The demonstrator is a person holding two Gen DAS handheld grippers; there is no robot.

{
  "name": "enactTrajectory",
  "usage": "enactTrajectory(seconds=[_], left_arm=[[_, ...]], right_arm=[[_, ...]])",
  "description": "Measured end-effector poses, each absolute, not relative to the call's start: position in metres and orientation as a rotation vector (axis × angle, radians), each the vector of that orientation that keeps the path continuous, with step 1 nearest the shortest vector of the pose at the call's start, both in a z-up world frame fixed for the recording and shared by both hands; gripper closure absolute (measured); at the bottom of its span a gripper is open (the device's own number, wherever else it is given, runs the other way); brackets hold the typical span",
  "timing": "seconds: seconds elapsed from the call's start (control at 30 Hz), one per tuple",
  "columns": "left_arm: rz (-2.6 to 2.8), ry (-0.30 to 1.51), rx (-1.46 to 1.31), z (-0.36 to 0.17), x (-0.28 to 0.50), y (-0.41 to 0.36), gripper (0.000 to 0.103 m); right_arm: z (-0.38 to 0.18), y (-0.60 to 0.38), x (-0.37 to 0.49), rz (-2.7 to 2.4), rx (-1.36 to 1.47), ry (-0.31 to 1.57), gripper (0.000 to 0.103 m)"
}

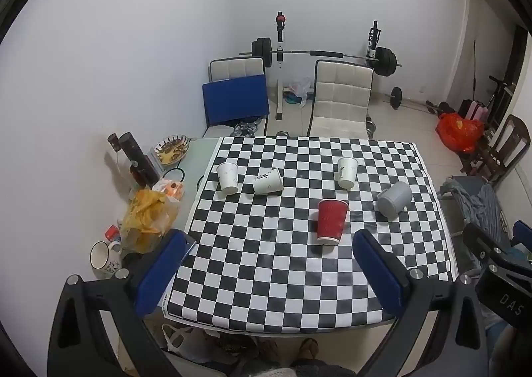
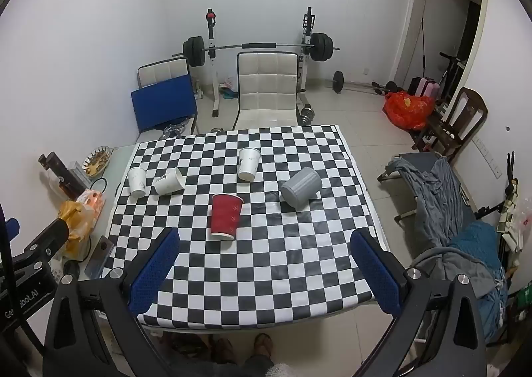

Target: Flip cup upright

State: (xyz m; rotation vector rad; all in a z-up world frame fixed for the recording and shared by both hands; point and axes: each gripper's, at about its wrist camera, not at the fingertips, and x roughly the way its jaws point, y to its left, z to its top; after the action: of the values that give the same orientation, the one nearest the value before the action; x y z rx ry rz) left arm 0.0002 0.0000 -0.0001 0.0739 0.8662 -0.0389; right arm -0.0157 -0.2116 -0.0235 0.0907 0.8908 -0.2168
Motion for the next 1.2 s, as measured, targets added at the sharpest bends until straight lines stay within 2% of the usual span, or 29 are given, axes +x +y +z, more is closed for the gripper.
enactTrajectory(seconds=[1.2], left_arm=[[-0.039, 0.836, 0.069, 0.007, -0.001, -0.001, 0.000]], right_arm=[[-0.010, -0.212, -0.020, -0.218, 0.084, 0.866, 0.000]])
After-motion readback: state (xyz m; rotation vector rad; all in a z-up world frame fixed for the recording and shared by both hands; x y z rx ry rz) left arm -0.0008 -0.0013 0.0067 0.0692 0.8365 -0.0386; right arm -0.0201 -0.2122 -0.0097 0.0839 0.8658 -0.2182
